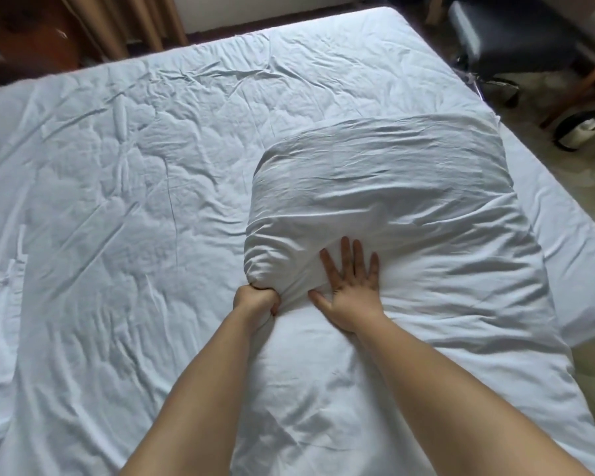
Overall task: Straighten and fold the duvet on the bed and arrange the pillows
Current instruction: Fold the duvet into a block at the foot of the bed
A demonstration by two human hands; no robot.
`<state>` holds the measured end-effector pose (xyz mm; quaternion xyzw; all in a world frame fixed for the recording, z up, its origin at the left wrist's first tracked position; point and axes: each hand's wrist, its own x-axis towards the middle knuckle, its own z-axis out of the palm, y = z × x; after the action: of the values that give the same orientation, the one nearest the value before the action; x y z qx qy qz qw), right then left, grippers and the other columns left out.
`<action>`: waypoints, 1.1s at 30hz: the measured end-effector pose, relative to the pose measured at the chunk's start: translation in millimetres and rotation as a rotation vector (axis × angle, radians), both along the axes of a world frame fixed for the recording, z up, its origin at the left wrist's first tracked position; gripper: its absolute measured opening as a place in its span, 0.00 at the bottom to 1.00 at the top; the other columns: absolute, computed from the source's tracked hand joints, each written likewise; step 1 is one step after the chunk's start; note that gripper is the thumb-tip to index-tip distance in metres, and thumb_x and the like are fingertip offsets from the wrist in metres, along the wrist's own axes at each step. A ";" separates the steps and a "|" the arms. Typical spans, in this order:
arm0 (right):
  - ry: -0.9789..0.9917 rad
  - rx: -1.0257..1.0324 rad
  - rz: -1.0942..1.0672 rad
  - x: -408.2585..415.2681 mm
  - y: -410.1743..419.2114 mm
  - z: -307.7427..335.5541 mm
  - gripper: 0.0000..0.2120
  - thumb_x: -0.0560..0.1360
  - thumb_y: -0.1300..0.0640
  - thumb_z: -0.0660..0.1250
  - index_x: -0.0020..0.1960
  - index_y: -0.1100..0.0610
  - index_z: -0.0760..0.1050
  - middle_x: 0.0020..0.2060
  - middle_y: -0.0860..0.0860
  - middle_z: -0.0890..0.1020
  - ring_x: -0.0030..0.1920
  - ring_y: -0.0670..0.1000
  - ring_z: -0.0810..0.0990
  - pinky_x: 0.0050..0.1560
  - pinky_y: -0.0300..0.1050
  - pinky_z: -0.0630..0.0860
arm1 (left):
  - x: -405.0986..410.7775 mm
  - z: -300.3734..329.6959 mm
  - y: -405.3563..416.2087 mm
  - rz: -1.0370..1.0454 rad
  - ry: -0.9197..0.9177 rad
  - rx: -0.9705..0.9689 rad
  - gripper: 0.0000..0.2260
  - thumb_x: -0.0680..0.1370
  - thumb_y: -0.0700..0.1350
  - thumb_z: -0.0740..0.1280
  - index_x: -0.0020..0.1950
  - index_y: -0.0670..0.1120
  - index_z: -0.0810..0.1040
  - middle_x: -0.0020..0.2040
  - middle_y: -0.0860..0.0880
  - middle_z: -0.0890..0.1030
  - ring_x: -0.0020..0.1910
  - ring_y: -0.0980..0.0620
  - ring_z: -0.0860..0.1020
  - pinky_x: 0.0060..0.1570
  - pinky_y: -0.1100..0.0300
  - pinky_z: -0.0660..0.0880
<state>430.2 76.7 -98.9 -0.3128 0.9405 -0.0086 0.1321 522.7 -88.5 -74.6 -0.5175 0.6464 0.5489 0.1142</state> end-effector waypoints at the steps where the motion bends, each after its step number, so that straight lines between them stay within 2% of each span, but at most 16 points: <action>1: -0.014 0.013 -0.007 3.5 0.2 5.7 0.41 0.64 0.28 0.35 0.71 0.43 0.27 0.68 0.51 0.23 0.70 0.53 0.22 0.67 0.59 0.23 | 3.6 4.6 1.0 -0.008 0.014 0.007 0.09 0.52 0.40 0.64 0.30 0.41 0.77 0.30 0.45 0.77 0.31 0.47 0.74 0.29 0.63 0.69; 4: -0.035 0.017 -0.023 16.6 -1.3 23.8 0.44 0.64 0.28 0.35 0.74 0.45 0.30 0.68 0.52 0.23 0.71 0.54 0.24 0.67 0.59 0.23 | 16.8 18.1 1.6 -0.037 0.066 0.005 0.09 0.52 0.40 0.63 0.30 0.40 0.76 0.31 0.44 0.76 0.32 0.46 0.74 0.30 0.62 0.69; 8: -0.045 0.047 -0.024 41.6 -8.2 49.2 0.40 0.74 0.30 0.48 0.76 0.46 0.33 0.73 0.55 0.29 0.74 0.56 0.28 0.70 0.60 0.28 | 46.1 38.7 -1.4 -0.052 0.124 -0.023 0.06 0.53 0.40 0.62 0.28 0.41 0.74 0.28 0.45 0.73 0.29 0.47 0.72 0.30 0.62 0.68; 14: -0.092 0.043 0.034 97.2 -33.2 75.9 0.40 0.75 0.32 0.52 0.77 0.45 0.35 0.75 0.55 0.32 0.75 0.55 0.31 0.72 0.60 0.32 | 112.6 54.2 -20.2 -0.014 0.137 -0.051 0.08 0.55 0.41 0.63 0.32 0.41 0.74 0.30 0.46 0.73 0.31 0.47 0.72 0.33 0.60 0.68; 24: -0.044 0.022 0.101 154.8 -65.7 97.1 0.38 0.76 0.34 0.52 0.77 0.43 0.38 0.77 0.53 0.38 0.77 0.53 0.36 0.73 0.59 0.34 | 180.0 86.9 -39.3 0.046 0.144 -0.092 0.08 0.58 0.40 0.64 0.36 0.40 0.75 0.33 0.45 0.74 0.32 0.46 0.73 0.33 0.61 0.68; 30: -0.049 -0.035 0.145 170.9 -94.9 107.2 0.38 0.75 0.32 0.51 0.77 0.44 0.36 0.76 0.53 0.36 0.76 0.53 0.35 0.73 0.60 0.33 | 206.2 106.5 -61.6 0.095 0.174 -0.124 0.16 0.56 0.41 0.62 0.42 0.40 0.75 0.37 0.44 0.75 0.36 0.46 0.74 0.34 0.61 0.69; 33: -0.028 -0.026 0.158 184.7 -110.9 97.9 0.38 0.75 0.32 0.50 0.77 0.43 0.36 0.76 0.52 0.36 0.76 0.53 0.34 0.72 0.61 0.31 | 219.4 91.8 -78.3 0.127 0.126 -0.109 0.22 0.56 0.42 0.63 0.47 0.36 0.77 0.39 0.43 0.77 0.38 0.45 0.76 0.37 0.60 0.71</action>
<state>614.9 -34.2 -1.0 -0.3878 0.9107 -0.0148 0.1412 742.1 -166.7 17.3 -0.5274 0.6472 0.5503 0.0100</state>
